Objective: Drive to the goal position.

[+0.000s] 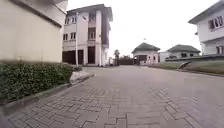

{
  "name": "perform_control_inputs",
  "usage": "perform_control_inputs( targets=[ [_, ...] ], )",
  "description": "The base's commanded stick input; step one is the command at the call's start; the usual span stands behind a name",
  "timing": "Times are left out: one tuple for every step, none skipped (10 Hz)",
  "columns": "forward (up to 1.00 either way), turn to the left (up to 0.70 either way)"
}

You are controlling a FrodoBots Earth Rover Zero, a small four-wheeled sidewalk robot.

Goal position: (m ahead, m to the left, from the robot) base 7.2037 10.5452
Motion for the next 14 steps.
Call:
perform_control_inputs(
  targets=[
    [0.70, 0.00],
    [0.70, 0.00],
    [0.70, 0.00],
    [0.70, 0.00],
    [0.70, 0.00],
    [0.70, 0.00],
    [0.70, 0.00],
    [0.70, 0.00],
    [0.70, 0.00],
    [0.70, 0.00],
    [0.70, 0.00],
    [0.70, 0.00],
    [0.70, 0.00],
    [0.70, 0.00]
  ],
)
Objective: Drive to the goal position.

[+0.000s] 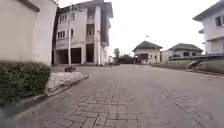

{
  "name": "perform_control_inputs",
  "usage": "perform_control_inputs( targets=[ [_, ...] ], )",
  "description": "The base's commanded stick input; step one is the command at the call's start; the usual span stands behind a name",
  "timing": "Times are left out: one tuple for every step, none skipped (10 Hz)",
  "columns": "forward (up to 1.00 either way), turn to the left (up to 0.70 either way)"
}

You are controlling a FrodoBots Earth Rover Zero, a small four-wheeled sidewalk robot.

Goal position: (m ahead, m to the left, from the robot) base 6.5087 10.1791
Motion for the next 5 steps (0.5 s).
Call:
perform_control_inputs(
  targets=[
    [0.70, 0.00],
    [0.70, 0.00],
    [0.70, 0.00],
    [0.70, 0.00],
    [0.70, 0.00]
  ],
)
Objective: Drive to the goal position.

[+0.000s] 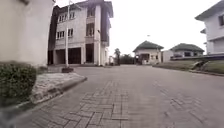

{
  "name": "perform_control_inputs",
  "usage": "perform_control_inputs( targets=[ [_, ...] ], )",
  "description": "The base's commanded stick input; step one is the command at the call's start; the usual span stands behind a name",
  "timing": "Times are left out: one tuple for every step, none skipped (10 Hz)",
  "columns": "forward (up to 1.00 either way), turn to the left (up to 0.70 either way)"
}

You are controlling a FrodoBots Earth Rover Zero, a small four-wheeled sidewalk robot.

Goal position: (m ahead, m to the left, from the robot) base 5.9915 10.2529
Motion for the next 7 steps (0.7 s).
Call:
perform_control_inputs(
  targets=[
    [0.70, 0.00],
    [0.70, 0.00],
    [0.70, 0.00],
    [0.70, 0.00],
    [0.70, 0.00],
    [0.70, 0.00],
    [0.70, 0.00]
  ],
)
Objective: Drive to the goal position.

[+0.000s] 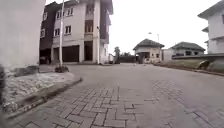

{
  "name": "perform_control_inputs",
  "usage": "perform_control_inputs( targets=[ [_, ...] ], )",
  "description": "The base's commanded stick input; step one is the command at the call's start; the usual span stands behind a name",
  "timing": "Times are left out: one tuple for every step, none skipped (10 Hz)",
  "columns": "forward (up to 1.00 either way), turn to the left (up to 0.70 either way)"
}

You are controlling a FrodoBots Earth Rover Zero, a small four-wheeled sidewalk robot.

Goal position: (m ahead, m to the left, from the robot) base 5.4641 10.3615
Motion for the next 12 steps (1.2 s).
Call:
perform_control_inputs(
  targets=[
    [0.70, 0.00],
    [0.70, 0.00],
    [0.70, 0.00],
    [0.70, 0.00],
    [0.70, 0.00],
    [0.70, 0.00],
    [0.70, 0.00],
    [0.70, 0.00],
    [0.70, 0.00],
    [0.70, 0.00],
    [0.70, 0.00],
    [0.70, 0.00]
  ],
)
